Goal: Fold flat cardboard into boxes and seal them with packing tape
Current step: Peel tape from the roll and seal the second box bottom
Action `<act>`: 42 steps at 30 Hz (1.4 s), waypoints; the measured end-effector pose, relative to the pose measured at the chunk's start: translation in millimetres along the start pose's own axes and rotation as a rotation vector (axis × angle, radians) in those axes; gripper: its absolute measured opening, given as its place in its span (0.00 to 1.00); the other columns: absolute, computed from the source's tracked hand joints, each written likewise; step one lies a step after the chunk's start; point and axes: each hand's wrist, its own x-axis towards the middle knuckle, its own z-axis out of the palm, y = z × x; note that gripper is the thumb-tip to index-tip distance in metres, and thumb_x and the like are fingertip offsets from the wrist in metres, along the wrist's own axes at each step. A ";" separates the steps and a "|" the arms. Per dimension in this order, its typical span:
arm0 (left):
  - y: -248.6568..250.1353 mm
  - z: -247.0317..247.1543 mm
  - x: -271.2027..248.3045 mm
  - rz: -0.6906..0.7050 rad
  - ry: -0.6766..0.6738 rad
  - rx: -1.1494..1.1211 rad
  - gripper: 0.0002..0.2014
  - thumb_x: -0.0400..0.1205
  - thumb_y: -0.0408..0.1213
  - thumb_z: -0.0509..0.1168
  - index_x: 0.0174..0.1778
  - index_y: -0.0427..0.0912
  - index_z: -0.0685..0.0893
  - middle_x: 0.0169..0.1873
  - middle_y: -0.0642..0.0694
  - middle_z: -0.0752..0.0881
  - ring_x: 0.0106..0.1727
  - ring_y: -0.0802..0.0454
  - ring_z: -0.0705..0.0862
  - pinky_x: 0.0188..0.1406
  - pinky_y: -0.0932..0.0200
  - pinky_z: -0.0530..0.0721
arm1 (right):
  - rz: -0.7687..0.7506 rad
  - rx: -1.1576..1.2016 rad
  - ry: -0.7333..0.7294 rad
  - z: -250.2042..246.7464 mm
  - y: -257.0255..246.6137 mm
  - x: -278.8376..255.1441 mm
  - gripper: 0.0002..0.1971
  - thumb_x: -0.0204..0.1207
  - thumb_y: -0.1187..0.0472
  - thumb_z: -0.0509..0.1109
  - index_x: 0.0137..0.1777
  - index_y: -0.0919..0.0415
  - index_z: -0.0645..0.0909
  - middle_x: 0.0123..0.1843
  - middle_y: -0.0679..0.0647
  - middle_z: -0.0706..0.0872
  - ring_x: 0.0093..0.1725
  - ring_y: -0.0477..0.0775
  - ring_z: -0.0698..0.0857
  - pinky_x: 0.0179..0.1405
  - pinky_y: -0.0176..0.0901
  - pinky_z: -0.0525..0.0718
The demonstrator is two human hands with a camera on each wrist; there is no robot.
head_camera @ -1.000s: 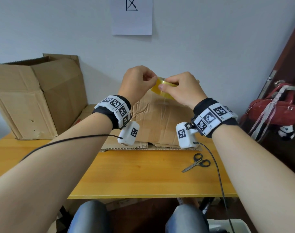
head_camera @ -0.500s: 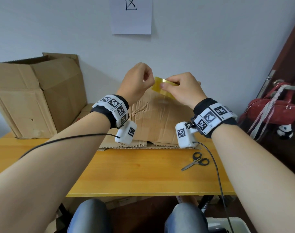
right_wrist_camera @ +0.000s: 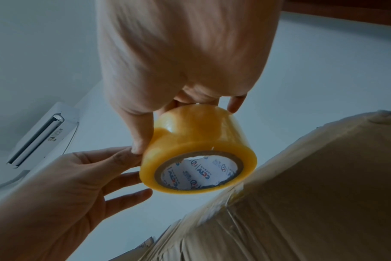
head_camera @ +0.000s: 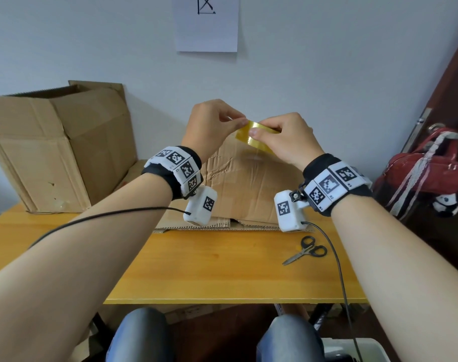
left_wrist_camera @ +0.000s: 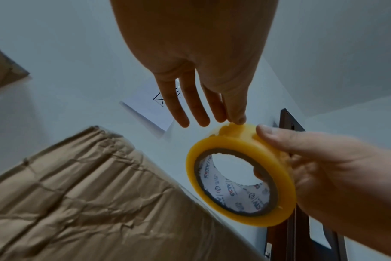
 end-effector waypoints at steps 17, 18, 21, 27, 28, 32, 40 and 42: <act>-3.0 4.4 -2.9 0.146 -0.149 0.230 0.05 0.84 0.39 0.62 0.44 0.45 0.79 0.45 0.49 0.80 0.46 0.51 0.82 0.48 0.51 0.83 | -0.054 -0.028 -0.015 1.7 2.2 1.2 0.12 0.77 0.40 0.70 0.44 0.43 0.91 0.40 0.44 0.90 0.53 0.52 0.84 0.64 0.54 0.71; -2.7 4.3 -3.4 0.147 -0.156 0.234 0.05 0.84 0.40 0.62 0.43 0.45 0.78 0.45 0.48 0.80 0.46 0.50 0.82 0.48 0.49 0.83 | -0.058 -0.034 -0.015 1.4 2.4 0.6 0.12 0.79 0.41 0.70 0.46 0.45 0.91 0.41 0.44 0.90 0.53 0.51 0.84 0.62 0.51 0.68; -3.0 4.2 -3.8 0.141 -0.168 0.233 0.06 0.83 0.41 0.61 0.44 0.45 0.78 0.46 0.48 0.80 0.46 0.48 0.82 0.48 0.46 0.83 | -0.061 -0.037 -0.021 1.5 2.5 -0.4 0.12 0.80 0.42 0.70 0.48 0.46 0.92 0.44 0.45 0.91 0.54 0.50 0.83 0.58 0.49 0.63; -8.1 1.9 -4.6 0.091 -0.049 0.078 0.04 0.86 0.38 0.66 0.52 0.44 0.85 0.47 0.54 0.85 0.47 0.57 0.83 0.48 0.69 0.79 | 0.000 0.000 0.016 2.8 7.2 3.3 0.14 0.72 0.35 0.67 0.36 0.40 0.88 0.35 0.43 0.87 0.54 0.60 0.84 0.63 0.57 0.76; -8.0 1.2 -4.5 0.066 -0.022 0.054 0.05 0.86 0.38 0.67 0.55 0.44 0.86 0.47 0.55 0.87 0.46 0.61 0.84 0.45 0.76 0.76 | 0.002 0.005 0.016 2.3 7.2 3.2 0.14 0.71 0.34 0.67 0.36 0.39 0.88 0.37 0.43 0.88 0.55 0.60 0.84 0.64 0.59 0.77; -5.7 0.2 -3.5 0.075 -0.015 0.047 0.08 0.82 0.41 0.72 0.55 0.46 0.92 0.46 0.55 0.88 0.45 0.63 0.85 0.45 0.77 0.76 | -0.011 0.011 0.012 1.3 3.9 1.1 0.14 0.72 0.35 0.67 0.40 0.40 0.89 0.39 0.43 0.89 0.54 0.58 0.84 0.64 0.64 0.79; -3.5 -2.0 -2.4 0.100 0.025 0.086 0.05 0.80 0.41 0.74 0.47 0.47 0.94 0.41 0.54 0.90 0.45 0.58 0.87 0.50 0.53 0.86 | -0.019 0.010 0.024 1.4 -1.4 0.2 0.11 0.70 0.33 0.67 0.36 0.33 0.87 0.40 0.42 0.89 0.57 0.59 0.84 0.64 0.62 0.80; -3.9 -2.4 -2.3 0.143 0.013 0.132 0.05 0.81 0.41 0.72 0.47 0.45 0.93 0.41 0.54 0.88 0.43 0.59 0.86 0.48 0.59 0.84 | -0.021 0.005 0.012 2.1 -1.3 0.7 0.12 0.67 0.31 0.66 0.37 0.31 0.87 0.39 0.41 0.89 0.57 0.61 0.84 0.62 0.62 0.81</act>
